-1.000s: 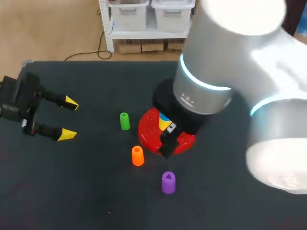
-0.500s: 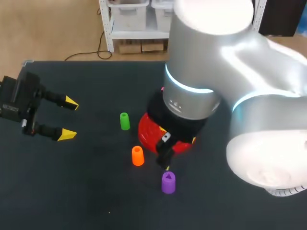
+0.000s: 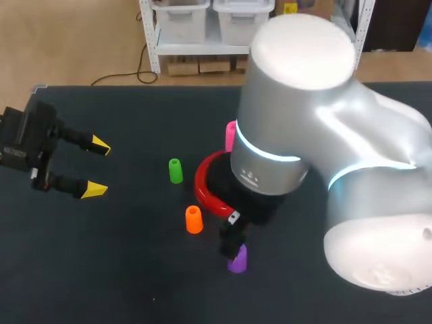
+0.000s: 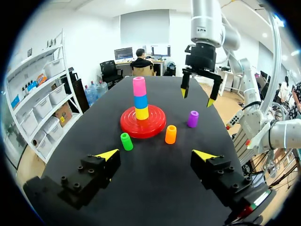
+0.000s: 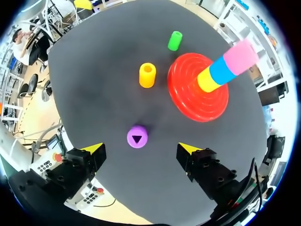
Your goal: Pick up and stack the cylinders on the red base in this order: pink,purple,orange,green
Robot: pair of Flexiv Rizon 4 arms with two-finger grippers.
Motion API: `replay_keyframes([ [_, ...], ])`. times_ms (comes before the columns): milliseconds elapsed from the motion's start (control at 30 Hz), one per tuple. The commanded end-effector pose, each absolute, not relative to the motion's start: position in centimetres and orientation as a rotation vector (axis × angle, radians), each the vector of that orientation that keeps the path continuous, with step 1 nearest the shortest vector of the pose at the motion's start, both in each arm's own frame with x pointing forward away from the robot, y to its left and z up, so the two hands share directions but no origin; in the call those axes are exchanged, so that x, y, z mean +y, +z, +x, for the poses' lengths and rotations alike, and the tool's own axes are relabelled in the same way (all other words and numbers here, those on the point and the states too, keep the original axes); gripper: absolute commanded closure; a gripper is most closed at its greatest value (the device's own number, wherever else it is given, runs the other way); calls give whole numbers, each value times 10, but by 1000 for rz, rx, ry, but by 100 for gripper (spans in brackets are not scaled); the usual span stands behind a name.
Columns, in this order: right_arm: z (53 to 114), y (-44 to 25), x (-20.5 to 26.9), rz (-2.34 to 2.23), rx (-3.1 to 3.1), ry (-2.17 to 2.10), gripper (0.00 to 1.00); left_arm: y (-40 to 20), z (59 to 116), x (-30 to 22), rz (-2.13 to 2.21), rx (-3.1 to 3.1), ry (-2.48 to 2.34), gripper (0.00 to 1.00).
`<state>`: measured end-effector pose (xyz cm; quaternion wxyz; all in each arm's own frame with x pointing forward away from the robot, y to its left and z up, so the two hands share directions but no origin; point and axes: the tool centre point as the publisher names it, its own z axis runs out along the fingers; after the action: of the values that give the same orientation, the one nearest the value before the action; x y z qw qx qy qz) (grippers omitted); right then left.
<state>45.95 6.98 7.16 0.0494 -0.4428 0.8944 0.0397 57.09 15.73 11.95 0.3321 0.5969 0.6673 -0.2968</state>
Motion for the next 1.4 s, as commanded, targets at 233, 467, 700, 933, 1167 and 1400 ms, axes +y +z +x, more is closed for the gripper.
replay_keyframes([
  [233, 453, 47, 75, -1414, 2682, 93, 0, 118, 570, 158, 1557, 1739, -774, 0],
  [467, 461, 36, 71, -1441, 2688, 58, 0, 118, 570, 158, 1557, 1739, -774, 0],
  [700, 468, 37, 71, -1414, 2697, 62, 0, 118, 570, 158, 1557, 1739, -774, 0],
  [933, 469, 31, 74, -1417, 2719, 90, 0, 118, 570, 158, 1557, 1739, -774, 0],
  [1167, 471, 26, 75, -1414, 2728, 94, 0, 118, 570, 158, 1557, 1739, -774, 0],
  [1400, 468, 17, 75, -1438, 2746, 75, 0, 118, 570, 158, 1557, 1739, -774, 0],
])
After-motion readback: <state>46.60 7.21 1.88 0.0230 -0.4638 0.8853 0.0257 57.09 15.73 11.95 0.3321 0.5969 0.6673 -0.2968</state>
